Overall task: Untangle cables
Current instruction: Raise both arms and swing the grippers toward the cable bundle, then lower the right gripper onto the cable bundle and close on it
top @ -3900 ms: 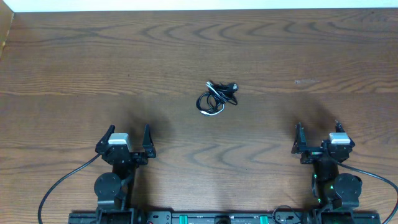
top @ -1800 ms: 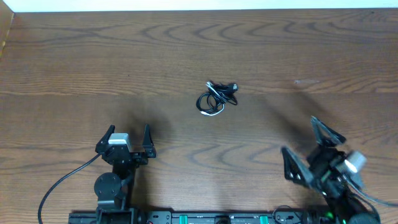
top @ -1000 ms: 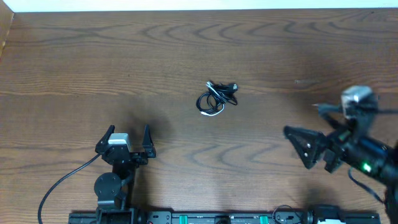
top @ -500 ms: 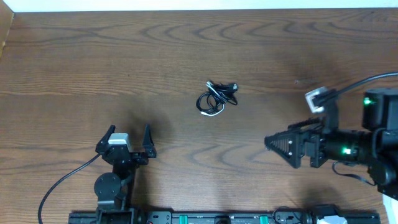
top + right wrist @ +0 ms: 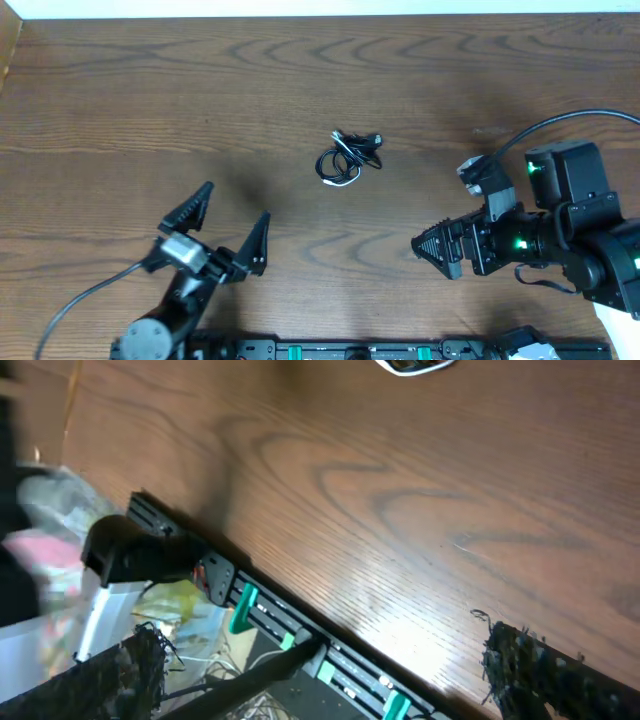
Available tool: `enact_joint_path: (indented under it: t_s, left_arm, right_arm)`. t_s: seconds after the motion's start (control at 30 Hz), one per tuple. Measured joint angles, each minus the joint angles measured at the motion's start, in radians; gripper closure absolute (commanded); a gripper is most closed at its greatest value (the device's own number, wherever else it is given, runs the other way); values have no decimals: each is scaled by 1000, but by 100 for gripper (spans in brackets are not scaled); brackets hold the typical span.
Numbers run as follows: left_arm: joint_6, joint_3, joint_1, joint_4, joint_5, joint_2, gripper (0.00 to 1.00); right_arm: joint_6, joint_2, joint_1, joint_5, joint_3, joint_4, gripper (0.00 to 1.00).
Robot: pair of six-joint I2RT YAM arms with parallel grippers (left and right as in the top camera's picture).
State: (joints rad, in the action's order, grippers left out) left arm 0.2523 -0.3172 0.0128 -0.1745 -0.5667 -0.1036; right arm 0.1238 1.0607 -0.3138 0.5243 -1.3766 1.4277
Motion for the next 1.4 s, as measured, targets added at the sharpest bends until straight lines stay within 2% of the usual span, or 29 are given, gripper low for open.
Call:
enact_joint_path:
  t_s: [0.1, 0.27, 0.33, 0.4, 0.5, 0.53, 0.57, 0.6, 0.63, 0.67, 0.77, 0.8, 0.9, 1.03, 1.13, 1.23, 1.27, 1.3, 1.33, 1.37, 1.4]
  left_arm:
    - [6, -240, 0, 253, -27, -131, 2]
    - [-39, -684, 0, 865, -55, -462, 2]
    - [-56, -813, 0, 1034, -66, -589, 2]
    - [-66, -890, 0, 1120, -88, -687, 2]
    - [-74, -937, 0, 1173, -127, -786, 2]
    - [-74, -940, 0, 1187, -138, -810, 2]
    - [-75, -940, 0, 1207, -144, -832, 2]
    - [-75, -940, 0, 1237, -148, -854, 2]
    - [-74, -940, 0, 1270, -150, -877, 2]
    - [-74, -940, 0, 1300, -147, -896, 2]
    - [-74, -944, -2, 1419, -100, -966, 2]
    - [-74, -948, -4, 1449, -73, -988, 2]
    - [-73, -957, -15, 1489, 21, -1049, 2]
    - [-72, -962, -17, 1492, 95, -1074, 2]
    - [-72, -964, -17, 1495, 120, -1078, 2]
    - [-72, -964, -17, 1495, 132, -1086, 2]
    - [-72, -964, -17, 1495, 134, -1088, 2]
    - [-72, -964, -17, 1495, 137, -1089, 2]
    - [-72, -964, -17, 1495, 138, -1090, 2]
    - [-72, -964, -17, 1495, 140, -1091, 2]
    - [-72, -964, -17, 1495, 140, -1091, 2]
  right_arm:
    - [3, 11, 0, -11, 0, -14, 1]
    - [6, 44, 0, -18, -1, -16, 1]
    - [6, 56, 0, -17, -1, -13, 1]
    - [6, 69, 0, -3, -1, -15, 1]
    - [6, 91, -11, 23, -1, -37, 1]
    - [6, 100, -23, 29, -1, -46, 4]
    - [5, 110, -39, 35, -1, -54, 15]
    - [1, 119, -51, 40, -1, -63, 32]
    - [5, 128, -65, 40, -1, -72, 35]
    - [19, 139, -80, 37, -1, -79, 32]
    - [80, 183, -127, -49, -13, -71, 14]
    - [94, 204, -141, -85, -27, -64, 11]
    - [121, 291, -167, -179, -115, -44, 7]
    - [134, 421, -167, -285, -275, -45, 9]
    - [127, 506, -167, -317, -335, -84, 26]
    - [134, 591, -168, -309, -342, -140, 34]
    - [132, 626, -169, -298, -342, -161, 43]
    - [129, 660, -175, -290, -342, -187, 58]
    - [128, 687, -179, -285, -342, -207, 66]
    - [129, 723, -187, -278, -342, -231, 71]
    - [130, 753, -193, -274, -342, -253, 71]
